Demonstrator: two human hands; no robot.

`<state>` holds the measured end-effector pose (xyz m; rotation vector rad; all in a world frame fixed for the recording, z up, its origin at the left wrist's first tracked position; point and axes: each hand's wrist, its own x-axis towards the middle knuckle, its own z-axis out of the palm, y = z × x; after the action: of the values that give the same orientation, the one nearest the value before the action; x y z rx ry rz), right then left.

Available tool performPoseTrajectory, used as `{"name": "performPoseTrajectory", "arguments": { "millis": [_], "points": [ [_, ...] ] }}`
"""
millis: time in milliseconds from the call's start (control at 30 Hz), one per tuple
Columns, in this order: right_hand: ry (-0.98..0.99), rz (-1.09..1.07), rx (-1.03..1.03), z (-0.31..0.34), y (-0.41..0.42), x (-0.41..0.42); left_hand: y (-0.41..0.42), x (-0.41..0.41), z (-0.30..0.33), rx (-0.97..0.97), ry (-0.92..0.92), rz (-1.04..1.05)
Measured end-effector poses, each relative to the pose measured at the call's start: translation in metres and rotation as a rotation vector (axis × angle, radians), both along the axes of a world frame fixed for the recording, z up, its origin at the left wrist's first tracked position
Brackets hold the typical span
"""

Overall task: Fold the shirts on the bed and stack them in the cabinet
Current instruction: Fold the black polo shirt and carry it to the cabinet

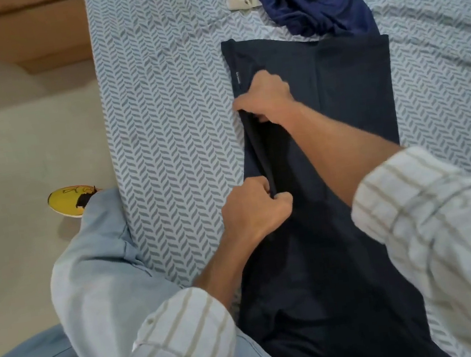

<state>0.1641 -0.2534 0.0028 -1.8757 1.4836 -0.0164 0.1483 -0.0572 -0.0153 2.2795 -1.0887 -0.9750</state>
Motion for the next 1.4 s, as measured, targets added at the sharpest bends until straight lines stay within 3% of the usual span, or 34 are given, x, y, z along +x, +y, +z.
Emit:
{"name": "performPoseTrajectory", "arguments": {
  "millis": [300,500,600,767,967,1100,1200,1400],
  "points": [
    [-0.049,-0.171,-0.088,-0.007,-0.061,0.055,0.001,0.007,-0.004,-0.061,0.014,-0.033],
    [0.058,-0.064,-0.234,-0.007,-0.073,0.072,0.002,0.009,-0.007,-0.067,0.036,-0.045],
    [-0.027,-0.094,-0.288,-0.001,-0.077,0.073,0.003,0.010,-0.007,-0.080,0.084,-0.010],
    [-0.190,-0.337,-0.279,0.006,-0.102,0.031,0.002,-0.002,0.006,-0.110,0.015,-0.003],
    [-0.212,-0.535,-0.220,-0.008,-0.133,-0.048,-0.013,-0.023,0.020,-0.082,-0.169,-0.250],
    [-0.200,-0.523,-0.133,-0.022,-0.138,-0.080,-0.018,-0.034,0.017,-0.043,-0.163,-0.352],
    [-0.206,-0.481,-0.181,-0.035,-0.138,-0.090,-0.018,-0.037,0.012,-0.028,-0.152,-0.367],
    [-0.378,-0.446,-0.202,-0.051,-0.144,-0.093,-0.017,-0.040,0.014,-0.062,-0.163,-0.355]
  ]
}}
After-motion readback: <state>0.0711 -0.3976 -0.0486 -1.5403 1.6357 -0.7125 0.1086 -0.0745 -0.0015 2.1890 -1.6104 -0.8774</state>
